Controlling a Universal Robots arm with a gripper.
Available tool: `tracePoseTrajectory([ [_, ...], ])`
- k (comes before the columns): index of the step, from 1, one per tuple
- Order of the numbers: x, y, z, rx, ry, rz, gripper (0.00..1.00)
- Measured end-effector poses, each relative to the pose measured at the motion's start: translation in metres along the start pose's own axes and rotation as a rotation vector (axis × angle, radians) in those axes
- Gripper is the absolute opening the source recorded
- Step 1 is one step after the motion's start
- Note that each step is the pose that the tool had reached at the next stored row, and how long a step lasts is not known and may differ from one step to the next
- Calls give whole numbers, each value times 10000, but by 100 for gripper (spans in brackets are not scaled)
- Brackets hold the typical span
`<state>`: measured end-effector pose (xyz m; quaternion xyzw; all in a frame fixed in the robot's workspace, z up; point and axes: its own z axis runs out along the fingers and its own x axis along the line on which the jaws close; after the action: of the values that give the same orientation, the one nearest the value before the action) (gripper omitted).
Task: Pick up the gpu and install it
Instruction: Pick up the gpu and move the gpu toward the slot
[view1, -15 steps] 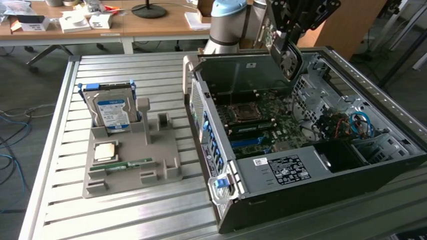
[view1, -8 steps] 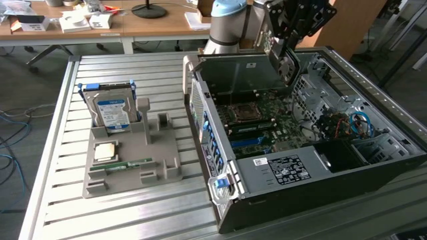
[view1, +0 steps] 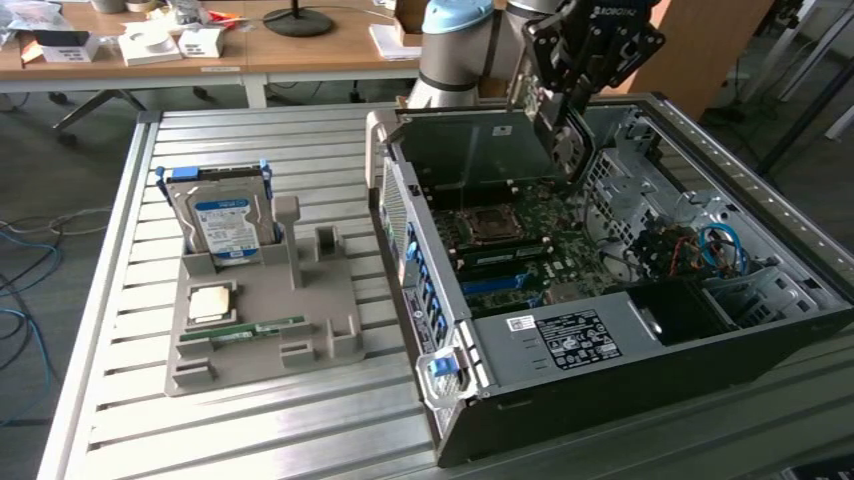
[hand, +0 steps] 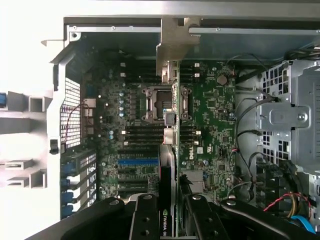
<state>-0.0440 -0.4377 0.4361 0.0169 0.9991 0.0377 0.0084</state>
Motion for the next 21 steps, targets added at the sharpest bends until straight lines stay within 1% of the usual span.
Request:
tracePoseTrajectory([
  [21,6,-29,381,-1,0,0,26],
])
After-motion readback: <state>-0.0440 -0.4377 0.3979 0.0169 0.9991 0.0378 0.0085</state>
